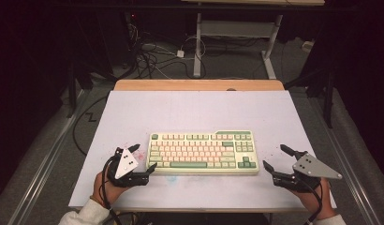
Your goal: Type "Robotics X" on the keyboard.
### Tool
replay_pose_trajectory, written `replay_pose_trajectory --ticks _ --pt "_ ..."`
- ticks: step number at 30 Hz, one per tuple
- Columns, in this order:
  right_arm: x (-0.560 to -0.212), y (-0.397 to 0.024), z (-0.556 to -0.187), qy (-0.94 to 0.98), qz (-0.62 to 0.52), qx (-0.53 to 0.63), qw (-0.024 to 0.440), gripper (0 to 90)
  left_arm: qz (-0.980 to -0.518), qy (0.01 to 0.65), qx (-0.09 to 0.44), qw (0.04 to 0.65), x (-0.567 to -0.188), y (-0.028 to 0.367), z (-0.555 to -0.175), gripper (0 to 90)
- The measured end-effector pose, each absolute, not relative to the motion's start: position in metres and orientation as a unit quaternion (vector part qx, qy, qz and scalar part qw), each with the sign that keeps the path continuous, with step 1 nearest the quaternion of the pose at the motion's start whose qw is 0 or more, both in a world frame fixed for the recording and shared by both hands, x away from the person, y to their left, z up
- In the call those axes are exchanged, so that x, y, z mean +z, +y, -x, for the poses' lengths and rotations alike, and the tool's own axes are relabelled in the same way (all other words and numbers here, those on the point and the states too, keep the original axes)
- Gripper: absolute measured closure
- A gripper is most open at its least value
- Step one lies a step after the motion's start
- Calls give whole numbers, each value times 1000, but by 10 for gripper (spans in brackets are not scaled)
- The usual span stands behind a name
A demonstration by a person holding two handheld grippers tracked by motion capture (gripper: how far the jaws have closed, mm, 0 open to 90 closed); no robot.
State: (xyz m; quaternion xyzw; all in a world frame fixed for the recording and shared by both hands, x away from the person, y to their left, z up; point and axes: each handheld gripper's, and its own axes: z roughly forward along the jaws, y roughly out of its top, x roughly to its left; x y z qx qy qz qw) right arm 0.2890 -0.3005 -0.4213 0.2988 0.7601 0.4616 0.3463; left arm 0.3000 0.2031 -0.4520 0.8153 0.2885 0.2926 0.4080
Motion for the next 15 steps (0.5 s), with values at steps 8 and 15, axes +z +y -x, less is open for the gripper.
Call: replay_pose_trajectory --ticks 8,15 --pt "-420 -298 -289 765 -292 460 344 259 -820 283 288 405 -453 202 -299 147" --pt "-418 -291 -291 775 -279 458 334 480 -819 284 289 406 -451 205 -296 147"
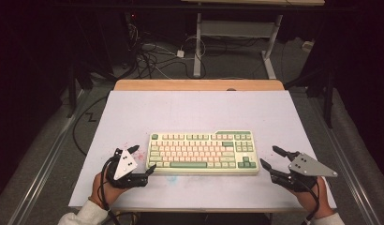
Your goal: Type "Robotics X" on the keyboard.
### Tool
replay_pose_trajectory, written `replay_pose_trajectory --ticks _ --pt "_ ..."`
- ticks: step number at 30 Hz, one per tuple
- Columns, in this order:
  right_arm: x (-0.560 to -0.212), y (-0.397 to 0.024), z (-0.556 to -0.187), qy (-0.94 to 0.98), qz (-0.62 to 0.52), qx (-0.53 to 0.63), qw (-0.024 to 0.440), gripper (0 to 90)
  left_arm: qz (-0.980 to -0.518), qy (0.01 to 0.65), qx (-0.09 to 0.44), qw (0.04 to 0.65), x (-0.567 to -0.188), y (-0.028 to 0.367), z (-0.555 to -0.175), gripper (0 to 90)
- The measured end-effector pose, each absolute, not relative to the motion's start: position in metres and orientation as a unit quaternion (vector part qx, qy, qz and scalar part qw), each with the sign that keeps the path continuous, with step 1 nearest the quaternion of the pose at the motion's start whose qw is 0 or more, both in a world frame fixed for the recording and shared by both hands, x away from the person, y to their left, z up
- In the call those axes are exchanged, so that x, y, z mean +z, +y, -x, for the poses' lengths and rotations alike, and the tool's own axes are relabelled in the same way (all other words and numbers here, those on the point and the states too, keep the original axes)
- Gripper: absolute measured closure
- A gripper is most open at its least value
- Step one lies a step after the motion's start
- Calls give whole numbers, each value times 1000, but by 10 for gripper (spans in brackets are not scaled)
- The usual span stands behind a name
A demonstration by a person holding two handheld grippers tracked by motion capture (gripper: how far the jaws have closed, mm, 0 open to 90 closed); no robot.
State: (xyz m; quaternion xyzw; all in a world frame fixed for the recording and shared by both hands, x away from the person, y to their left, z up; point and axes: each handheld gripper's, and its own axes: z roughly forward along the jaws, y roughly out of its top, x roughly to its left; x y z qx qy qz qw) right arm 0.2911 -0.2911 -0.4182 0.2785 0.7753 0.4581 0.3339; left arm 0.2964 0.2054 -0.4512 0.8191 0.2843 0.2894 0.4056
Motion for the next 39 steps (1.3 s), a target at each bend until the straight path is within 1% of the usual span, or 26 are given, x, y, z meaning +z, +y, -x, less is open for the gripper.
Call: replay_pose_trajectory --ticks 1,2,4,5,6,8,26,39 --pt "-417 -288 -292 779 -276 457 329 583 -820 283 290 405 -451 205 -296 147" --pt "-416 -287 -293 782 -274 456 325 661 -819 284 289 406 -451 205 -296 147" --pt "-414 -285 -295 787 -272 452 319 759 -819 284 290 405 -451 204 -297 147" --pt "-414 -284 -296 789 -270 454 315 759 -819 284 289 406 -451 204 -297 147" --pt "-413 -283 -297 789 -269 453 315 835 -819 284 288 406 -451 204 -297 148" --pt "-410 -280 -299 792 -267 453 309 900 -820 285 287 406 -452 204 -298 147" --pt "-408 -255 -312 812 -252 444 282 900 -828 276 282 399 -453 196 -303 147" --pt "-414 -233 -325 835 -240 423 256 900 -830 274 279 396 -454 195 -302 148"
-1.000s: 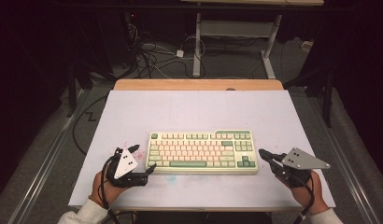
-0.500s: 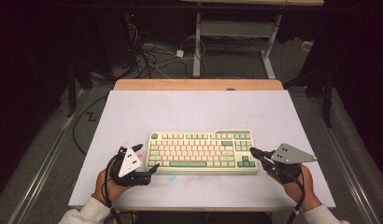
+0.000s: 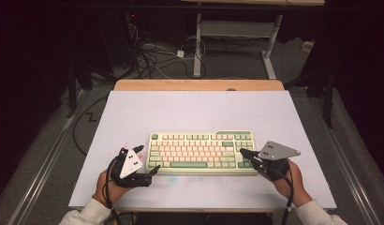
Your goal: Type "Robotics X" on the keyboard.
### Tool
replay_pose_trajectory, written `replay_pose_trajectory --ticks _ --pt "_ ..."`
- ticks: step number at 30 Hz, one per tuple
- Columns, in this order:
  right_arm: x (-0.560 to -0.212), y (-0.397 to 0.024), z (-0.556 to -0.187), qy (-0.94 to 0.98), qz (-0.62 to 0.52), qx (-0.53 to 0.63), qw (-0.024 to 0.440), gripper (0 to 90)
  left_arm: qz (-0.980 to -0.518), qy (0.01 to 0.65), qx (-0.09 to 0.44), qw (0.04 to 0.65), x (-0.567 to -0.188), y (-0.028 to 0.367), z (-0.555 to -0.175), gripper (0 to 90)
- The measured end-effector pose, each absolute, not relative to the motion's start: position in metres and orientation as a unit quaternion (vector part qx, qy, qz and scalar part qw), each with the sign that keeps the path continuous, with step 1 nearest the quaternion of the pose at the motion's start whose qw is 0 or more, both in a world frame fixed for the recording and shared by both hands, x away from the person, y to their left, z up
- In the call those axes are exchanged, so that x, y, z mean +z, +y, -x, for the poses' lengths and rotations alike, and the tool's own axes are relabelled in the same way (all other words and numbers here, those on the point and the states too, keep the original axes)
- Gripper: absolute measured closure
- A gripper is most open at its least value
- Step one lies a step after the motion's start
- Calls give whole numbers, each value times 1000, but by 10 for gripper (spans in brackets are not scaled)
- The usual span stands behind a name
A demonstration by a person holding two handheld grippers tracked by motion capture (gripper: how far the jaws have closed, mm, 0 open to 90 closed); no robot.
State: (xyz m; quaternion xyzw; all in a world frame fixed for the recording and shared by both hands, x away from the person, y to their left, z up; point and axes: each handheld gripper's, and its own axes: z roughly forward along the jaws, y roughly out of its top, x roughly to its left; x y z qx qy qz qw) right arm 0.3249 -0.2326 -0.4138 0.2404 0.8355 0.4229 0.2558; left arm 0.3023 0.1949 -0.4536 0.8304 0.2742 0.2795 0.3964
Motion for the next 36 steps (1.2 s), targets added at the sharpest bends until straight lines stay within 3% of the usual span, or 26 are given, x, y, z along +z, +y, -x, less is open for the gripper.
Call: replay_pose_trajectory --ticks 17,36 --pt "-430 -203 -337 867 -227 383 225 900 -833 273 276 394 -455 196 -301 148" --pt "-441 -196 -342 875 -228 363 224 900 -834 272 270 396 -455 193 -306 149"
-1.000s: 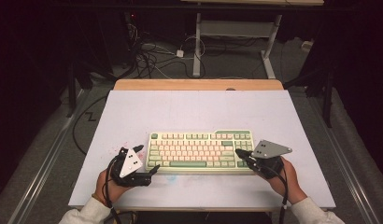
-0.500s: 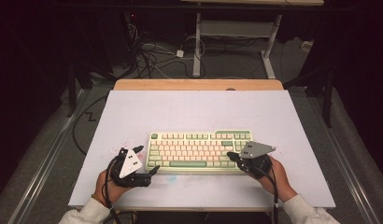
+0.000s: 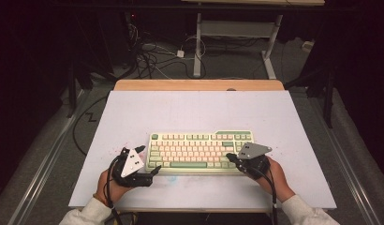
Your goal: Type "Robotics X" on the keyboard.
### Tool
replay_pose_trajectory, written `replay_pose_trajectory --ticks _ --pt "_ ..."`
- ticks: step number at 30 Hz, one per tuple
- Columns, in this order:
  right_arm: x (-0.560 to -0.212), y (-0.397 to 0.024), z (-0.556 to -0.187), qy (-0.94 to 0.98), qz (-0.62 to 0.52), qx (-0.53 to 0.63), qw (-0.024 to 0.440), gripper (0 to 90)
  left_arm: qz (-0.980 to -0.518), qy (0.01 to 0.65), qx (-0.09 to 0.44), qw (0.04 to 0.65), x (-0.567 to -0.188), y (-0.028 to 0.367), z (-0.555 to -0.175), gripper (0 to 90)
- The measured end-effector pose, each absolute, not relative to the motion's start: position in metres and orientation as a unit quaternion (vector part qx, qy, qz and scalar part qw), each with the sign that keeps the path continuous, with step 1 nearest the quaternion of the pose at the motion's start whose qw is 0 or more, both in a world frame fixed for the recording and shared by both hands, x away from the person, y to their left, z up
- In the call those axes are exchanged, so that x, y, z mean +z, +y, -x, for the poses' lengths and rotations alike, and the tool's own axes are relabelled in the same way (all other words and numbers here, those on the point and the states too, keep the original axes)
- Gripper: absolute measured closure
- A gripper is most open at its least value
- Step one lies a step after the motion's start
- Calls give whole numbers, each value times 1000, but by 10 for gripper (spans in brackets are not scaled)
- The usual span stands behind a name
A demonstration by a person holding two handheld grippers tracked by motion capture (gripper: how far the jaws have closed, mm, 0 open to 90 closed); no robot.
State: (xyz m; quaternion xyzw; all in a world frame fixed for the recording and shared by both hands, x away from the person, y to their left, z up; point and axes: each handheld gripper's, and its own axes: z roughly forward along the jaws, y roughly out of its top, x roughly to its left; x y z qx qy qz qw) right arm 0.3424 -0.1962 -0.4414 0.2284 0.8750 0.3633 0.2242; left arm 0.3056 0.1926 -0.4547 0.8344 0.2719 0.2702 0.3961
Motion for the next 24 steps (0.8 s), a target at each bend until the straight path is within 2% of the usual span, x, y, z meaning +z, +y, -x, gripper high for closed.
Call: replay_pose_trajectory --ticks 4,5,9,11,14,17,18,19,21,24 --pt "-445 -196 -345 877 -230 356 225 900 -834 277 257 403 -454 191 -310 151" --pt "-446 -196 -346 878 -233 353 225 900 -832 275 255 408 -453 190 -312 180" --pt "-448 -196 -347 878 -238 349 225 900 -834 287 239 406 -450 186 -321 198" --pt "-449 -196 -348 880 -239 344 225 900 -835 289 232 407 -449 185 -324 255" --pt "-450 -196 -349 881 -239 340 226 900 -839 291 224 403 -447 183 -327 258" --pt "-452 -196 -350 882 -243 335 224 900 -842 289 213 401 -444 183 -330 346" --pt "-454 -196 -351 882 -246 333 223 900 -843 292 208 400 -443 183 -331 548" --pt "-453 -195 -352 882 -247 333 223 900 -843 297 208 398 -442 183 -333 631" --pt "-453 -195 -352 883 -248 331 223 900 -847 297 200 394 -439 183 -336 749" --pt "-454 -195 -352 882 -249 332 222 900 -849 294 192 394 -436 179 -341 854"
